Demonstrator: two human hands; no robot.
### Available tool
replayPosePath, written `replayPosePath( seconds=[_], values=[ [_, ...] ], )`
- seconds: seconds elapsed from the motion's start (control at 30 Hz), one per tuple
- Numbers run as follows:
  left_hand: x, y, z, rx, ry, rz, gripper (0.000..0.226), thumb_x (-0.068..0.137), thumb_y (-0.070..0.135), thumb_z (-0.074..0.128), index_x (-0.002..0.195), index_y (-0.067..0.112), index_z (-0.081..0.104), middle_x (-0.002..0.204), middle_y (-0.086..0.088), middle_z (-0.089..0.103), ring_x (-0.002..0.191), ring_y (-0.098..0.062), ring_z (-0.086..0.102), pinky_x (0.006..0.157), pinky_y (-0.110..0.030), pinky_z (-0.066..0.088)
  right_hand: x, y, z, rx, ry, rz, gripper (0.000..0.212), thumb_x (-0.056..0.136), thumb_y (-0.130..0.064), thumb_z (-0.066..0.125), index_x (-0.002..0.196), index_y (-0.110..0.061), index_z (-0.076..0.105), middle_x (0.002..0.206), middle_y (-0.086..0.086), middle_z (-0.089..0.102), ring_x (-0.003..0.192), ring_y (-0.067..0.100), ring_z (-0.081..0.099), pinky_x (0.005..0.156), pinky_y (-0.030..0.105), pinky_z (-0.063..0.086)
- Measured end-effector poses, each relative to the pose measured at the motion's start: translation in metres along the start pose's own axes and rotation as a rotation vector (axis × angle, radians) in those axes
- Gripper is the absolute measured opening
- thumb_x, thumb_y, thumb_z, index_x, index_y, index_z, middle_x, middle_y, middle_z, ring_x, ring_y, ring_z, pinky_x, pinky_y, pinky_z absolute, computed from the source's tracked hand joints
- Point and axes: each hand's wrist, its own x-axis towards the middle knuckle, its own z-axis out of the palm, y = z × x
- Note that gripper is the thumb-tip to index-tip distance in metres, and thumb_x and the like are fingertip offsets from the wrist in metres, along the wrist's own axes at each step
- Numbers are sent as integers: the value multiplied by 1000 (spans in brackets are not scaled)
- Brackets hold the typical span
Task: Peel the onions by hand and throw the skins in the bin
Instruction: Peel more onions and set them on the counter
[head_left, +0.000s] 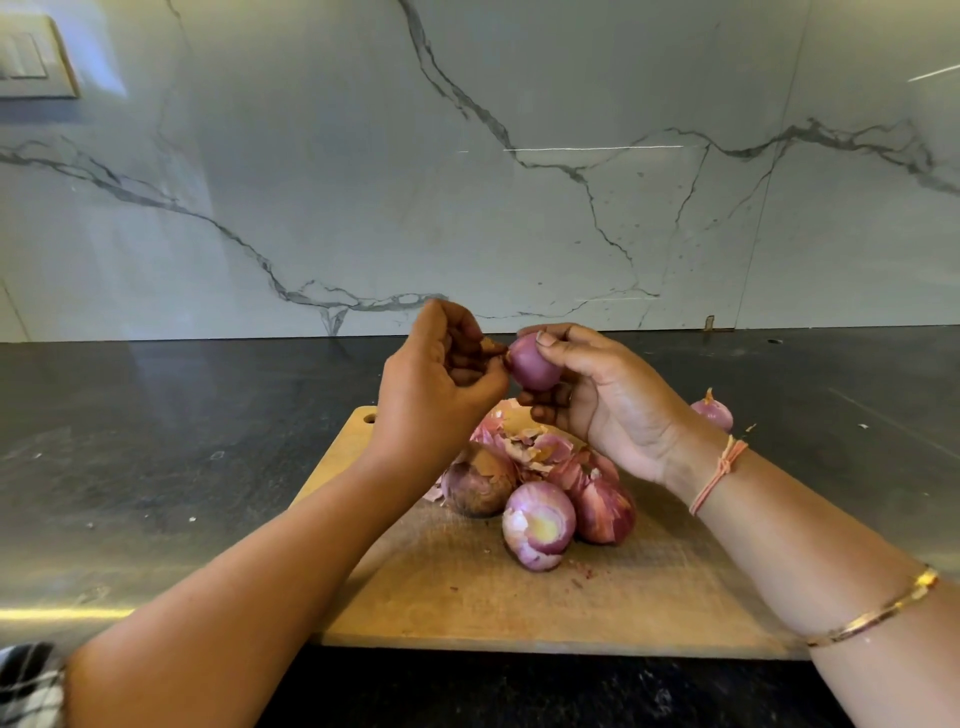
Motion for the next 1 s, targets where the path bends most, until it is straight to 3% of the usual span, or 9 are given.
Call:
replayPosePath(
  seconds=[0.13, 0.23, 0.3, 0.4, 0.53, 0.63, 0.73, 0.8, 1.0],
  values=[
    [2, 1, -1, -44, 24, -56, 34, 81, 1, 68, 83, 23, 41, 79, -9, 66, 60, -9, 61, 60, -24, 54, 0, 5, 0, -155, -53, -110, 21, 96, -10, 51, 110, -20, 63, 111, 12, 62, 76, 19, 64, 62, 27, 51],
    [4, 0, -1, -91, 44, -90, 34, 81, 0, 68, 83, 20, 40, 82, -10, 67, 72, -20, 66, 69, -32, 55, 0, 9, -1, -564, 3, -305, 26, 93, -14, 59, 115, -28, 60, 124, 7, 55, 98, 11, 61, 75, 16, 49],
    [5, 0, -1, -121, 43, -105, 35, 81, -1, 68, 83, 20, 40, 80, -6, 67, 74, -17, 65, 70, -31, 55, 1, 11, -4, -823, 44, -414, 36, 91, -17, 63, 125, -24, 52, 125, 4, 48, 107, 7, 54, 83, 8, 43],
    [5, 1, -2, -158, 38, -123, 35, 81, -3, 66, 82, 20, 39, 80, -6, 66, 76, -16, 64, 72, -30, 55, 0, 12, -4, -974, 43, -490, 45, 90, -21, 64, 132, -18, 46, 122, 3, 45, 104, 5, 50, 85, 5, 40],
    [7, 2, -1, -178, 59, -150, 35, 82, -3, 65, 81, 20, 39, 89, -20, 67, 84, -28, 65, 76, -37, 54, 0, 13, -3, -1048, 10, -553, 44, 89, -21, 66, 128, -16, 47, 119, 4, 45, 100, 2, 45, 85, 2, 35],
    [7, 4, 0, -215, 60, -169, 33, 82, -4, 64, 81, 18, 39, 87, -16, 68, 84, -23, 65, 75, -32, 54, 0, 14, -1, -1011, 17, -545, 38, 86, -17, 68, 120, -17, 51, 116, 4, 47, 98, 4, 48, 85, 6, 38],
    [7, 5, -1, -279, 50, -196, 33, 83, -6, 62, 82, 17, 39, 82, -9, 68, 81, -18, 64, 73, -28, 53, 2, 13, -1, -786, 23, -430, 32, 83, -19, 71, 111, -23, 56, 115, 4, 56, 104, 12, 56, 91, 22, 46],
    [8, 5, -1, -292, 44, -205, 34, 83, -7, 62, 82, 17, 38, 85, -13, 70, 82, -21, 65, 77, -32, 53, 2, 11, -1, -618, -15, -343, 29, 82, -19, 71, 107, -26, 59, 110, 2, 62, 99, 14, 60, 86, 29, 49],
    [11, 7, -6, -350, 15, -198, 34, 84, -7, 60, 85, 18, 37, 76, -3, 71, 80, -21, 67, 79, -36, 53, -1, 7, -1, -278, -88, -200, 29, 87, -2, 61, 112, -16, 60, 109, 9, 63, 89, 15, 62, 77, 25, 53]
  ],
)
